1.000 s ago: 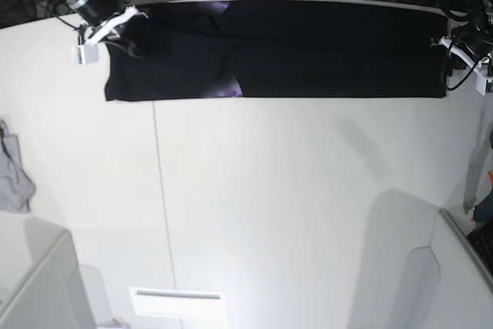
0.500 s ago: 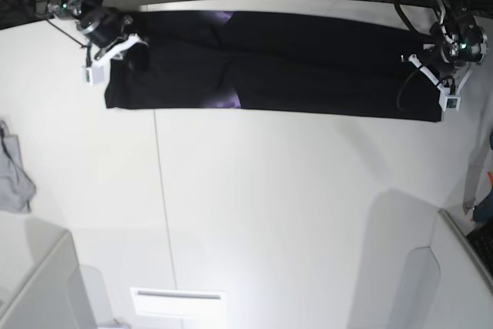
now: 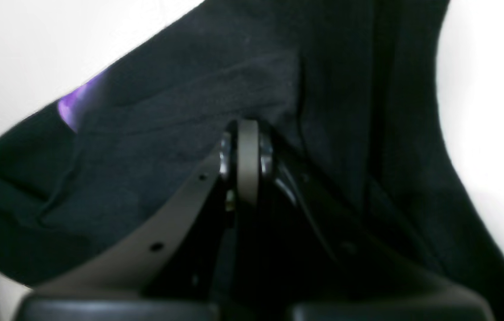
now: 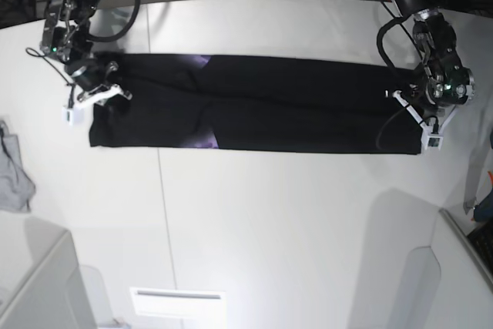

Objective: Fold the T-shirt properly
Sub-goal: 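Grasp the folded strip's ends and pull it away from the robot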

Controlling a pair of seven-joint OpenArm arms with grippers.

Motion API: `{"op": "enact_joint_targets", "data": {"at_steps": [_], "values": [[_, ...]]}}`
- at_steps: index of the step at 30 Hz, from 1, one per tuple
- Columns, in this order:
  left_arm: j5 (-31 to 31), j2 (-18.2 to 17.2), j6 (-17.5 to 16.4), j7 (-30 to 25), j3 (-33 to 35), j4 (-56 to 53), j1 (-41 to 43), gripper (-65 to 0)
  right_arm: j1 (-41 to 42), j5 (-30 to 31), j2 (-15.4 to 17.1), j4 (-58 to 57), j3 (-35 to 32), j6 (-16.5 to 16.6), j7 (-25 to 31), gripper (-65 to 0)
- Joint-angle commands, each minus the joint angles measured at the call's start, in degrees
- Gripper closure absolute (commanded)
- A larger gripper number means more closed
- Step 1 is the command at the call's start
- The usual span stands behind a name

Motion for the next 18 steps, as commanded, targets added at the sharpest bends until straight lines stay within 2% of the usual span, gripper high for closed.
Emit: {"op": "enact_joint_targets", "data": {"at_steps": [1, 4, 10, 16, 18], "values": [[-0.6, -1.2, 0.1, -0.9, -1.9, 2.6, -0.8, 0.0, -0.2, 0.2, 0.7, 2.4, 0.3, 0.0, 0.5, 0.0], [-3.2, -1.2, 0.1, -0.8, -4.6, 5.8, -1.3, 0.0, -1.1, 0.2, 0.7, 7.9, 0.1, 0.0, 0.4, 0.0], [-10.4, -3.5, 0.0, -0.2, -6.5, 13.1, 1.2, 0.0, -2.8, 0.2, 0.6, 19.4, 0.3, 0.0, -5.7, 0.0], [-29.5, -3.8, -0.2, 2.6, -17.0, 11.0, 2.1, 0.0, -5.0, 0.2, 0.2, 25.6, -0.2, 0.0, -6.4, 0.0], [-32.6, -4.4, -0.2, 2.6, -17.5, 8.7, 1.9, 0.0, -5.0, 0.2, -1.1, 25.6, -0.2, 0.0, -6.4, 0.0]]}}
